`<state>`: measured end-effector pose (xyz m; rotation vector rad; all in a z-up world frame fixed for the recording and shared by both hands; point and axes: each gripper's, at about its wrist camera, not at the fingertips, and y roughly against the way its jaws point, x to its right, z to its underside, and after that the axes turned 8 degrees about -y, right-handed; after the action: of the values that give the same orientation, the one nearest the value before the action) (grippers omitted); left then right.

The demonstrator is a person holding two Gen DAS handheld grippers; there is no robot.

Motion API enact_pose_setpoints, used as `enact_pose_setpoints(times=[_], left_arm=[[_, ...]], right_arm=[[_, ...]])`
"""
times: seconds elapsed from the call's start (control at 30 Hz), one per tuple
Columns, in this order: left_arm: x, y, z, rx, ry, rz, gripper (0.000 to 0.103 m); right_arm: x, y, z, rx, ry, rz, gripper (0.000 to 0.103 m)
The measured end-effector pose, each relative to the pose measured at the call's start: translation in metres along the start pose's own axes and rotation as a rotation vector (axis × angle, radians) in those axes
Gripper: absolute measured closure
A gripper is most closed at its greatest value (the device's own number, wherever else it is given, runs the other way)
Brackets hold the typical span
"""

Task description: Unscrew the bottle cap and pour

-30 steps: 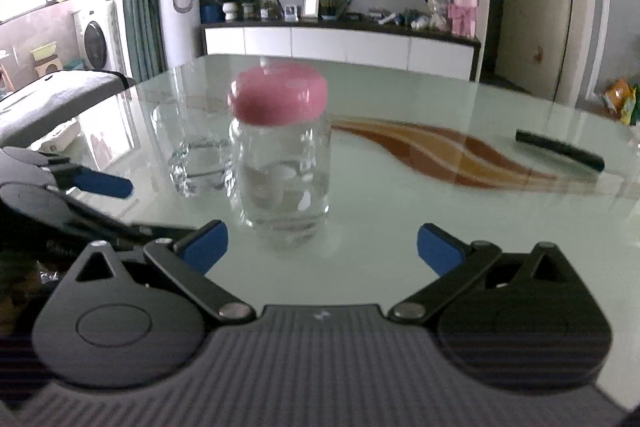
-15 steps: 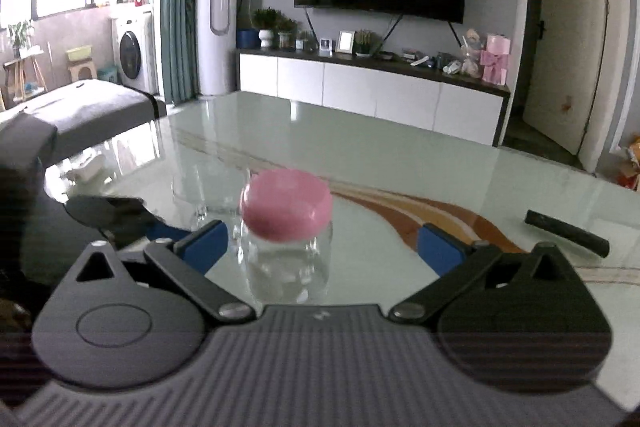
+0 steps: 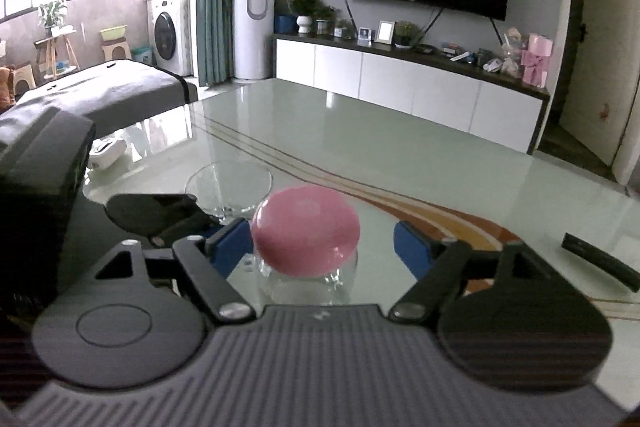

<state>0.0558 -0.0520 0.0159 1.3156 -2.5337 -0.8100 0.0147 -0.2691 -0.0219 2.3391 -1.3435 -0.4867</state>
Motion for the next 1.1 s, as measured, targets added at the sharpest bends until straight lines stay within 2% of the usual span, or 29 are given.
enact_pose_setpoints(times=[0.17,0.23,0.43,0.67,0.73,1.1], left_arm=[[0.002,0.001,-0.003,0.016,0.001,-0.021,0.007],[0.004,-0.001,-0.004,0.016,0.002,-0.025,0.014],[0.008,-0.001,-0.007,0.011,0.007,-0.034,0.017],[0.01,0.003,-0.011,0.016,0.014,-0.06,0.024],[0.009,0.004,-0.011,0.018,0.022,-0.067,0.029],[0.007,0.006,-0.013,0.02,0.022,-0.07,0.03]], right_arm=[[0.01,-0.022,-0.017,-0.02,0.016,-0.021,0.03],[0.013,-0.028,-0.021,-0.023,0.016,-0.022,0.032],[0.023,-0.042,-0.03,-0.029,0.032,-0.022,0.037],[0.03,-0.047,-0.035,-0.028,0.032,-0.023,0.037],[0.032,-0.047,-0.035,-0.026,0.033,-0.023,0.037],[0.038,-0.05,-0.035,-0.025,0.049,-0.034,0.038]])
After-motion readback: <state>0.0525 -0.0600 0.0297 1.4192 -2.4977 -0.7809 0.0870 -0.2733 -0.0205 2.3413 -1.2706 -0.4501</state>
